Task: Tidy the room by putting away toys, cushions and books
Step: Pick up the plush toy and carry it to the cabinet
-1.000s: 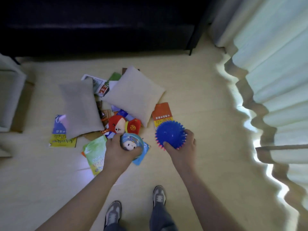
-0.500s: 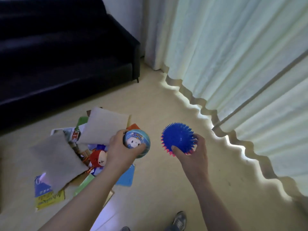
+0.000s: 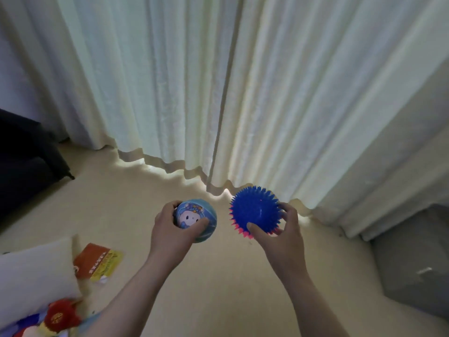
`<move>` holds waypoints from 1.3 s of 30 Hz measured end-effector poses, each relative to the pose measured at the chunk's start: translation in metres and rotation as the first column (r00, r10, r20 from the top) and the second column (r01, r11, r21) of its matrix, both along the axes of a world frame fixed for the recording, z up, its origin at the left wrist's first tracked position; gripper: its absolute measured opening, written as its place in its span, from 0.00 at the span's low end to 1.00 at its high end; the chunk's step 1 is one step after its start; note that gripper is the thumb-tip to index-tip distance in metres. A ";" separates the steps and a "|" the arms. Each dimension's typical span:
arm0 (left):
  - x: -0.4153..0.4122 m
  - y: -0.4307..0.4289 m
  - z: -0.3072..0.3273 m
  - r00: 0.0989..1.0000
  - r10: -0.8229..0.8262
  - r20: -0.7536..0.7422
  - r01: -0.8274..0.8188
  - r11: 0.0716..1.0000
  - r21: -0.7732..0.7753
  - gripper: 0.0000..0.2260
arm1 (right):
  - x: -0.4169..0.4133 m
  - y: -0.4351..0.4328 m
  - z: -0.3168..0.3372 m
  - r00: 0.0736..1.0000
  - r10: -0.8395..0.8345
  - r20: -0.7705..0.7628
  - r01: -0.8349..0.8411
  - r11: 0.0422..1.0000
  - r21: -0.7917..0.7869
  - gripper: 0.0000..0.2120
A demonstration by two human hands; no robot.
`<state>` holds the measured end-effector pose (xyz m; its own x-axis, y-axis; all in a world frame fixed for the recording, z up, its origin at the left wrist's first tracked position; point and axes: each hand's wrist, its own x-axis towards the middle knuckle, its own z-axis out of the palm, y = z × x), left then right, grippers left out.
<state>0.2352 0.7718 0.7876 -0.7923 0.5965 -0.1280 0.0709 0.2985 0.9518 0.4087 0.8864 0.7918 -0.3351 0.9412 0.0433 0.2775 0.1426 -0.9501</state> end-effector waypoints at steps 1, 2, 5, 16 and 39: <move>0.019 0.017 0.004 0.999 -0.031 0.012 0.030 0.999 0.016 0.27 | 0.022 0.011 0.005 1.000 -0.029 -0.005 0.029 0.999 0.014 0.31; 0.042 0.037 0.009 0.998 -0.067 0.017 0.066 0.997 0.038 0.24 | 0.048 0.024 0.012 0.998 -0.067 -0.005 0.067 0.997 0.031 0.32; 0.124 0.104 0.026 0.976 -0.215 0.021 0.212 0.972 0.096 0.20 | 0.141 0.069 0.028 0.978 -0.208 -0.016 0.209 0.975 0.078 0.31; 0.326 0.251 0.049 0.801 -0.598 0.001 0.594 0.795 0.122 0.19 | 0.366 0.141 0.043 0.826 -0.554 -0.105 0.563 0.820 0.101 0.31; 0.477 0.543 0.032 0.423 -0.894 -0.146 0.900 0.433 -0.041 0.30 | 0.499 0.307 0.029 0.472 -0.877 -0.096 0.882 0.467 0.071 0.28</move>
